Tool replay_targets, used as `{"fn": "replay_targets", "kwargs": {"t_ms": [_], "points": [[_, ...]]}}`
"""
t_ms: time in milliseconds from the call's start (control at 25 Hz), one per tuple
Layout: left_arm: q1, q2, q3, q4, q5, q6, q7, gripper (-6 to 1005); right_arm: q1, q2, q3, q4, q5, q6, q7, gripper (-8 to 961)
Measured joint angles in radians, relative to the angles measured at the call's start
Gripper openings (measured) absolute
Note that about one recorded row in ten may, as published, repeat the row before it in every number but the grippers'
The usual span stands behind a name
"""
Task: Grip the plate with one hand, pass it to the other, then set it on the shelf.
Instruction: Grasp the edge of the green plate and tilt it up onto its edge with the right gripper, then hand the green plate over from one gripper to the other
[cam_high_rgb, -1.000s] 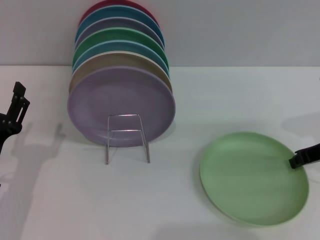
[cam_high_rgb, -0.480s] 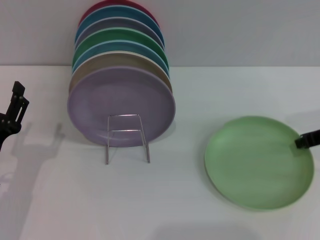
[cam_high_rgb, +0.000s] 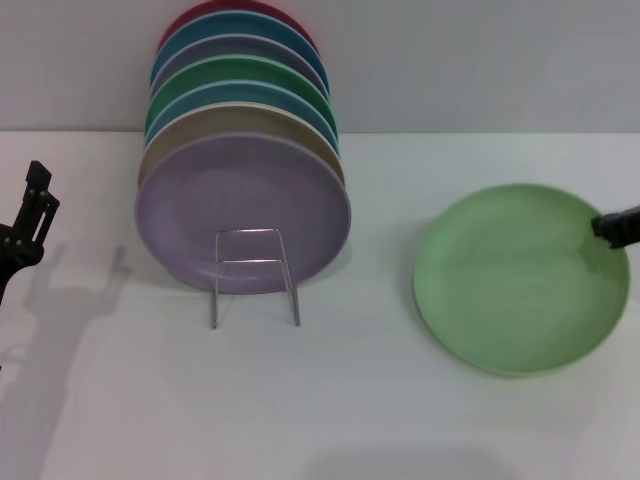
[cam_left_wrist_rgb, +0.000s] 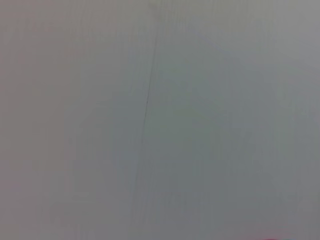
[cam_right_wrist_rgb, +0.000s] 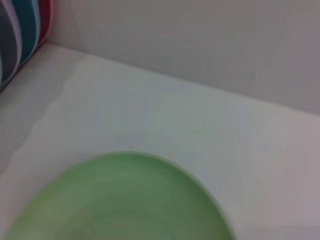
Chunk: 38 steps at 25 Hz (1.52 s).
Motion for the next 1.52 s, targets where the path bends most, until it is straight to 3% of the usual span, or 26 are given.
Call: {"fn": "replay_targets", "kwargs": {"t_ms": [440, 760, 1120, 1440, 1480, 1520], "points": [[-0.002, 0.001, 0.0, -0.001, -0.001, 0.01, 0.0, 782, -0.055, 0.002, -0.09, 0.118, -0.003, -0.091, -0.021, 23], [-0.002, 0.002, 0.0, -0.001, 0.0, 0.015, 0.0, 782, -0.13, 0.0, -0.178, 0.218, -0.008, -0.228, -0.046, 23], [-0.001, 0.001, 0.001, -0.001, 0.004, 0.023, 0.0, 782, -0.209, 0.004, -0.28, 0.224, -0.02, -0.492, -0.069, 21], [-0.002, 0.0, 0.008, -0.001, 0.005, 0.026, -0.001, 781, -0.27, 0.005, -0.41, 0.137, -0.021, -0.817, -0.112, 21], [-0.003, 0.0, 0.009, -0.001, 0.005, 0.026, -0.001, 781, -0.279, 0.006, -0.439, 0.099, -0.022, -0.908, -0.112, 21], [-0.003, 0.0, 0.009, -0.001, 0.005, 0.026, -0.001, 781, -0.279, 0.006, -0.439, 0.099, -0.022, -0.908, -0.112, 21]]}}
